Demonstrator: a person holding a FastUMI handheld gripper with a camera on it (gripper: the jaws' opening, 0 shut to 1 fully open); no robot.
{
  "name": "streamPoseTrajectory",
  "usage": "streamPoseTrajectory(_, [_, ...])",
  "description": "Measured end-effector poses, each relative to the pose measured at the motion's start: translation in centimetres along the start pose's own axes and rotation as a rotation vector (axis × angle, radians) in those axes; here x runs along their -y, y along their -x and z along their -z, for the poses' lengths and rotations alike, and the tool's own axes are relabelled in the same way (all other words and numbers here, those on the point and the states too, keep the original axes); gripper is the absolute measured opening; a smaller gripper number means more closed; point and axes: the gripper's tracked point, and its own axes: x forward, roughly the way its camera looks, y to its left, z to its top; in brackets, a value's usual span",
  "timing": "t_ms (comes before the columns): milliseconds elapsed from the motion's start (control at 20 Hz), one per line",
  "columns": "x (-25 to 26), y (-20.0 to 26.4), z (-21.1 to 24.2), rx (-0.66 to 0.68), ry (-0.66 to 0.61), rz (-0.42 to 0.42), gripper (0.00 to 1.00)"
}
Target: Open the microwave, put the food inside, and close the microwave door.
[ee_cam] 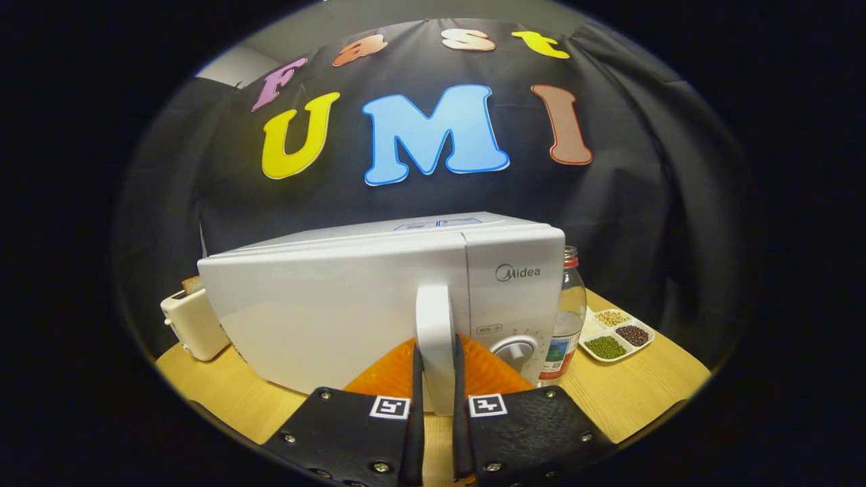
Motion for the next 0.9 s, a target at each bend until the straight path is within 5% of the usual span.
streamPoseTrajectory(100, [0.0, 0.1, 0.1, 0.009, 0.002, 0.004, 0.17])
streamPoseTrajectory(150, [-0.1, 0.5, 0.0, 0.020, 0.009, 0.014, 0.09])
streamPoseTrajectory(550, [-2.1, 6.6, 1.5, -0.007, 0.071, -0.029, 0.09])
streamPoseTrajectory(900, [-8.2, 15.4, 4.1, -0.013, 0.099, -0.191, 0.09])
